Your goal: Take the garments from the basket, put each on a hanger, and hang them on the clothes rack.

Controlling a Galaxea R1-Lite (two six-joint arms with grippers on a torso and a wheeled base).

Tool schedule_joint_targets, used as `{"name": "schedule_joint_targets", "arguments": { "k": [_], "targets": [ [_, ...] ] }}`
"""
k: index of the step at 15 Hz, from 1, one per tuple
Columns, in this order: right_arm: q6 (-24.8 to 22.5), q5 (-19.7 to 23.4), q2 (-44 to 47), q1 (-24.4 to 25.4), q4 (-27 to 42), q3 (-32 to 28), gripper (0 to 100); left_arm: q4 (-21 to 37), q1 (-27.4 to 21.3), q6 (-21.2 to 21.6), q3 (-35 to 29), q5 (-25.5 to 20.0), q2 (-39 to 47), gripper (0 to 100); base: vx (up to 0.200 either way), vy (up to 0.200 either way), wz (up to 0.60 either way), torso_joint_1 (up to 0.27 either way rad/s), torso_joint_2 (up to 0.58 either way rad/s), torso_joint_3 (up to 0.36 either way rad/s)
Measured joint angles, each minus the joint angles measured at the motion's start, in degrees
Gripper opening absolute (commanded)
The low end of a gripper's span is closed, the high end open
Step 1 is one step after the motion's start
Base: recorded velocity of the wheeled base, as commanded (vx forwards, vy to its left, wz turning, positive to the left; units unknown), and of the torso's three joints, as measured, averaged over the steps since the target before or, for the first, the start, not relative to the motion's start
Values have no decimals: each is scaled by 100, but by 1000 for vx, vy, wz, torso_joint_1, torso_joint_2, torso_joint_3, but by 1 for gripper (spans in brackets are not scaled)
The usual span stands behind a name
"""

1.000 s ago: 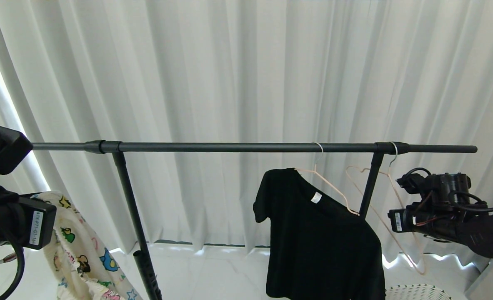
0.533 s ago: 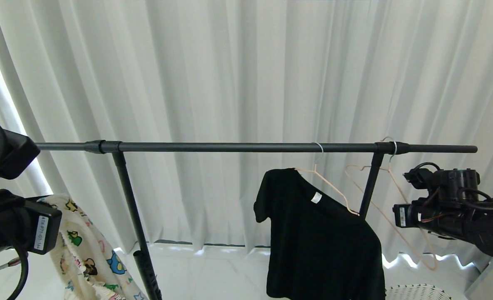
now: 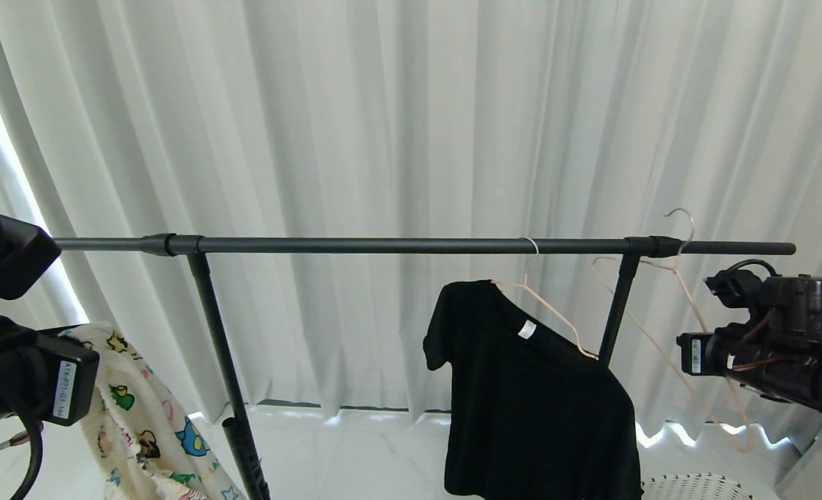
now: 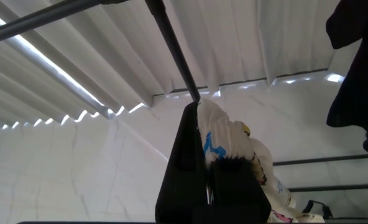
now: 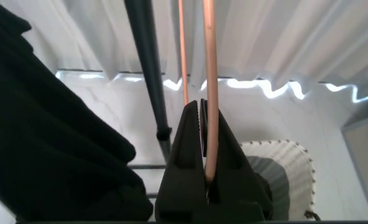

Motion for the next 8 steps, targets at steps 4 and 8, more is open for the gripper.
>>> {"name": "schedule_joint_targets", "arguments": {
  "k": [4,8],
  "targets": [
    [4,-112,-756,-22,0,735,0,0,-2,0,2,2,-30,0,0,0,0,0,0,0],
    [-90,-169,-1833,-34,134,1565,0,-2,6,-1,9,5,-144,0,-150,0,0,3,3,2]
  ]
}}
